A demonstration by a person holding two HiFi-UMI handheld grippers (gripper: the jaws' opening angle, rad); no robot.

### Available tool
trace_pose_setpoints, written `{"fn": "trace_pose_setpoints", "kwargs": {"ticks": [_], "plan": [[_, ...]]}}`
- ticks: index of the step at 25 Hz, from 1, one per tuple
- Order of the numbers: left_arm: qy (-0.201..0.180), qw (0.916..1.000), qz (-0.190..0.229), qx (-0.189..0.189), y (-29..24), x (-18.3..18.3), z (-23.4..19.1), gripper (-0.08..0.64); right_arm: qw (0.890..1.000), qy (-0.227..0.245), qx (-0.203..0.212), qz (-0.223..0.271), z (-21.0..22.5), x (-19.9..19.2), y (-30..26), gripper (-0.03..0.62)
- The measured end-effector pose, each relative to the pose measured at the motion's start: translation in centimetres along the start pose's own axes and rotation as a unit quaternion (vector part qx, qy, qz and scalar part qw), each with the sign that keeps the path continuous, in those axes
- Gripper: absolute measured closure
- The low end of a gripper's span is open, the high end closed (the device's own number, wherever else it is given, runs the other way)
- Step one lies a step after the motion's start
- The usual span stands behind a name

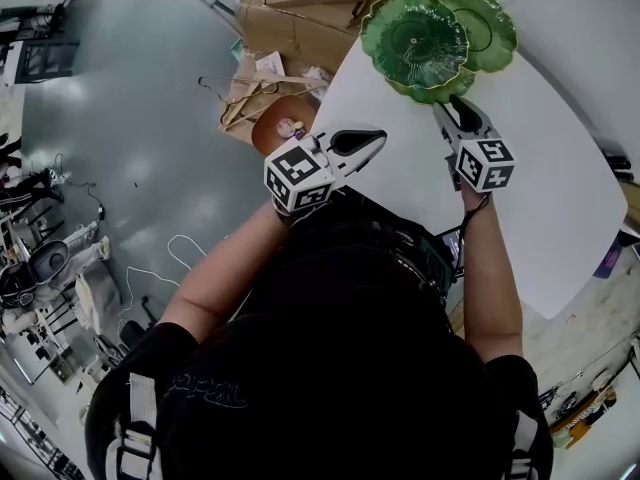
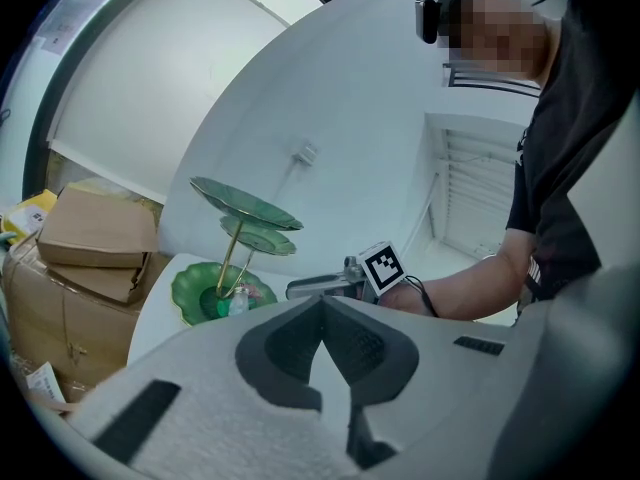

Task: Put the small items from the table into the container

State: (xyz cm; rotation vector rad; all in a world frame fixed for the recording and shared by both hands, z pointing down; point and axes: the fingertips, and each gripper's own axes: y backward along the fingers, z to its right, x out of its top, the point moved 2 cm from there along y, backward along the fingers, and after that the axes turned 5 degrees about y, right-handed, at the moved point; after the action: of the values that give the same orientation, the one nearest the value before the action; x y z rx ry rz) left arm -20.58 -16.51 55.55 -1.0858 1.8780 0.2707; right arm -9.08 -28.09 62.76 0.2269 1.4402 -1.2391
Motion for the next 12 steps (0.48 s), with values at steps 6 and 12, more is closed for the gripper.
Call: {"fn": "trace_pose_setpoints", "kwargs": {"ticks": [6, 12], "plan": [[-0.03, 0.9994, 0.009, -0.014, 2.2, 0.9, 1.9, 0.556, 0.999, 0.035, -0.025, 0.011, -2.8, 1.3, 3.9, 0.451], [-0.068, 0.9967, 0.028, -0.035, 4.2, 2.6, 4.2, 0.555, 0.996, 0.05, -0.045, 0.057, -6.5, 3.4, 8.6, 0.543]]}}
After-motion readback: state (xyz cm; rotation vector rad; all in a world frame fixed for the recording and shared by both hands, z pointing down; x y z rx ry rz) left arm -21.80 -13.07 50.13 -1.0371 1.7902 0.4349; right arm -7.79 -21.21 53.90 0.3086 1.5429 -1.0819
